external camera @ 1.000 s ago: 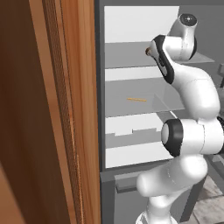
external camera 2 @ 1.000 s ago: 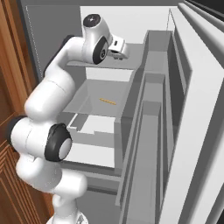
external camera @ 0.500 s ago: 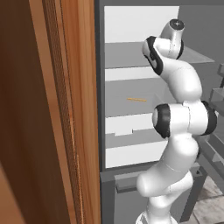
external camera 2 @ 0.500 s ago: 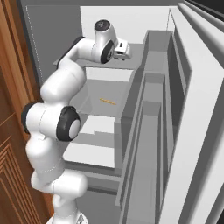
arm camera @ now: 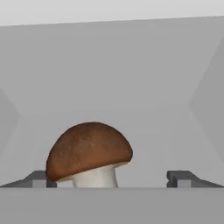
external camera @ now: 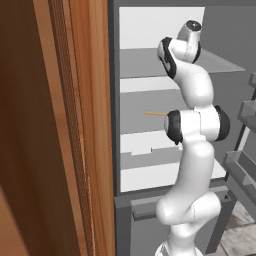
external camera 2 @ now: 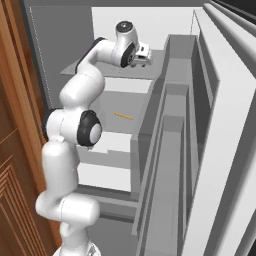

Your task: Place the mayonnaise and mayonnaise from the counter to the top shelf of the fridge. If the existing items in the fridge are on the top shelf, move them to other shelves.

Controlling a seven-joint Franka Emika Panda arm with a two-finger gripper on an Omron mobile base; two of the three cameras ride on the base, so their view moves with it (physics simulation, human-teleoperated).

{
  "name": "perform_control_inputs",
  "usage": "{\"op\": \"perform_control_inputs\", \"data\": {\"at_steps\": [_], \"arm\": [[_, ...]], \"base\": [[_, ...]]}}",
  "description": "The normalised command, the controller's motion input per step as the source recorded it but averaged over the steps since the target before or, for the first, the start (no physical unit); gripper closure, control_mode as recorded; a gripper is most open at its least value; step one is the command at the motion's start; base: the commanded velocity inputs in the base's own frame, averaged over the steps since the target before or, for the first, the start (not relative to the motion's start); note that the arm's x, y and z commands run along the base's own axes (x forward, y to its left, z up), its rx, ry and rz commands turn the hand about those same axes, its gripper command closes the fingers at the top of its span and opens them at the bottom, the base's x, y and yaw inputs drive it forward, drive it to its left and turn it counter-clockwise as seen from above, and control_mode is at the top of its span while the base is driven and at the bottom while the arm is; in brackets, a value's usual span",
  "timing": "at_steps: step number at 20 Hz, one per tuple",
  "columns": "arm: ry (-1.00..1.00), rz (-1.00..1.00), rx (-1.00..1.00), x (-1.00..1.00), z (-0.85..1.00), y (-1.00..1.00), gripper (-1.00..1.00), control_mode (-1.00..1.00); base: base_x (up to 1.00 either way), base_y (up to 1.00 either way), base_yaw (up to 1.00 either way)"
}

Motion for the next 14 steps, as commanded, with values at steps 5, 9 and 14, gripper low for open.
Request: {"op": "perform_control_inputs", "data": {"at_steps": [5,9,14], "arm": [[0.09,0.02,0.00,0.46,-0.04,0.00,-1.00,-1.00],[0.05,0.03,0.00,0.26,-0.15,0.00,-1.00,-1.00],[0.01,0.04,0.00,0.04,-0.40,0.00,1.00,-1.00]], "base": [[0.00,0.00,0.00],[0.00,0.00,0.00],[0.00,0.00,0.00]]}}
